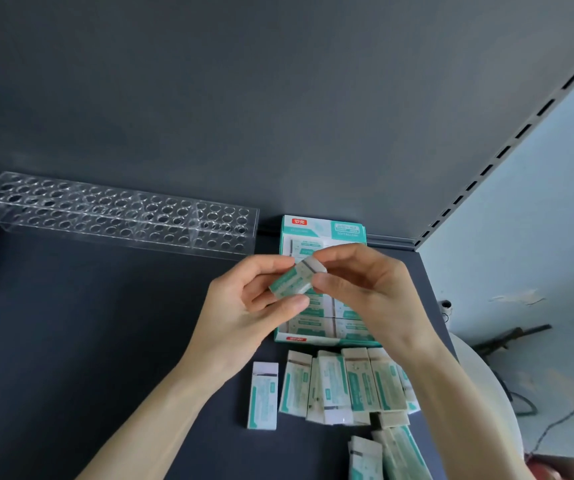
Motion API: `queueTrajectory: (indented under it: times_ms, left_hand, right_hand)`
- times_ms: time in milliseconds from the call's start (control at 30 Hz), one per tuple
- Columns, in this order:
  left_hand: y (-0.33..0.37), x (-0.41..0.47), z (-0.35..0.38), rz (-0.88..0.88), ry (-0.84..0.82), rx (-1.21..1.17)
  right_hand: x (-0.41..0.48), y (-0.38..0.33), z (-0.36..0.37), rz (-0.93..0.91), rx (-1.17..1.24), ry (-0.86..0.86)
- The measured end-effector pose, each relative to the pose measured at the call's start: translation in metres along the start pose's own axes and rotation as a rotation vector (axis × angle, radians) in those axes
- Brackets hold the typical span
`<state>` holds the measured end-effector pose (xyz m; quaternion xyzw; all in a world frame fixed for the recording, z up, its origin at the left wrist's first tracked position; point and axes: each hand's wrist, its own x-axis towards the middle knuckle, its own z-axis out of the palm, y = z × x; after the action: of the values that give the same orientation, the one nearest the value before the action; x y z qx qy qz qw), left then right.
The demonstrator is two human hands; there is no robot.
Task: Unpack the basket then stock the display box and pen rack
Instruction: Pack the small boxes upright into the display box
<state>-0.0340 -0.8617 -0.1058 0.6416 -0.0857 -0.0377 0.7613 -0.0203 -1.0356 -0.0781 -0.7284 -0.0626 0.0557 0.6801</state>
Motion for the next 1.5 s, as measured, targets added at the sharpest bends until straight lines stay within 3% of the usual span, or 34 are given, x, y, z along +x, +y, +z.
queueTrajectory:
  times_ms: [333,433,600,767,1000,1233,1500]
  left_hand:
    - [0.008,0.007,-0.002,-0.074,-0.023,0.029]
    - [0.003,0.006,0.0,-0.07,0.071,-0.031]
    - [-0.002,0.006,0.005,-0.016,0.167,0.006]
    - [-0.008,0.002,0.005,-0.005,0.204,0.331]
    - [-0.018,-0.01,0.008,-0.154,-0.017,0.594]
    - [-0.02,-0.007,0.007,-0.165,-0.061,0.654]
    - [-0.02,-0.008,0.007,-0.153,-0.042,0.67]
  right_hand:
    - [-0.004,0.002,0.005,-0.025,0.041,0.154]
    - [-0.008,0.002,0.0,-0.026,0.019,0.083]
    - [-0.012,0.007,0.0,-0.057,-0.346,0.037]
    - [-0.008,0.011,-0.006,-0.218,-0.558,0.095]
    - [0.005,0.016,-0.034,-0.185,-0.976,0.242]
    - [0.014,0.02,-0.036,-0.092,-1.093,0.207]
    - [0.021,0.019,-0.037,-0.136,-1.176,0.217]
